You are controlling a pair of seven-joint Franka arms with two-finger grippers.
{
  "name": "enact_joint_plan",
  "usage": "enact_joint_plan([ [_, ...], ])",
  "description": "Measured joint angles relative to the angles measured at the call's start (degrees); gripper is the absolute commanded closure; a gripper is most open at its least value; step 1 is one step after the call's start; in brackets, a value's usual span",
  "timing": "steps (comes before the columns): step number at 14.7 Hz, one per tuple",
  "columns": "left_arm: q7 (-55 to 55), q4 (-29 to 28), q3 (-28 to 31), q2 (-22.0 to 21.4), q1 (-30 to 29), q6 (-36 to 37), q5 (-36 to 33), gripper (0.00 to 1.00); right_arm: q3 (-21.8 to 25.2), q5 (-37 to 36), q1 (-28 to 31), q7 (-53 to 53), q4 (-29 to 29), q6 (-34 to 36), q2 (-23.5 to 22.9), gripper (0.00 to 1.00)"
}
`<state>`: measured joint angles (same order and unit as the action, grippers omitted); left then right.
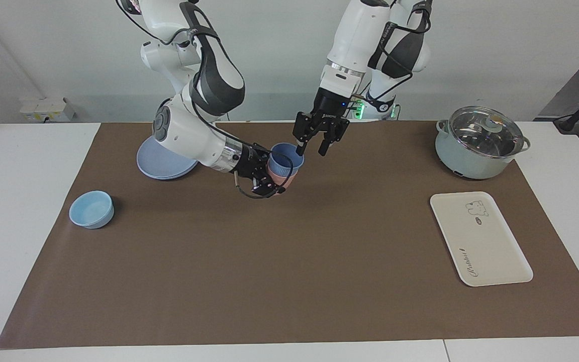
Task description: Place cup on tray
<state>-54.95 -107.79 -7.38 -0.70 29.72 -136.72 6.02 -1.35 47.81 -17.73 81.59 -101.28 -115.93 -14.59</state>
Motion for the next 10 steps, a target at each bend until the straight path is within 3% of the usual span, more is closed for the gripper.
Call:
enact_joint_plan([
  [1, -0.3, 0.0, 0.0, 0.7, 0.3, -0.9, 0.0, 0.28, 0.0, 0.0, 0.0, 0.0, 0.0, 0.0, 0.0, 1.00],
  [2, -0.6, 0.0, 0.0, 1.4, 0.7, -1.6, 0.0, 0.36, 0.0, 0.0, 0.0, 0.0, 0.0, 0.0, 0.0, 1.00],
  [4, -1.0, 0.0, 0.0, 2.7, 1.3, -2.5, 0.0, 0.93, 0.0, 0.0, 0.0, 0.0, 0.0, 0.0, 0.0, 1.00],
  [5, -1.3, 0.0, 0.0, 3.1, 1.4, -2.6, 0.0, 1.00, 0.0, 0.0, 0.0, 0.0, 0.0, 0.0, 0.0, 1.00],
  [10, -1.9, 0.7, 0.2, 3.1, 1.5, -1.5, 0.0, 1.00, 0.3, 0.0, 0.1, 0.0, 0.1, -0.3, 0.0, 1.00],
])
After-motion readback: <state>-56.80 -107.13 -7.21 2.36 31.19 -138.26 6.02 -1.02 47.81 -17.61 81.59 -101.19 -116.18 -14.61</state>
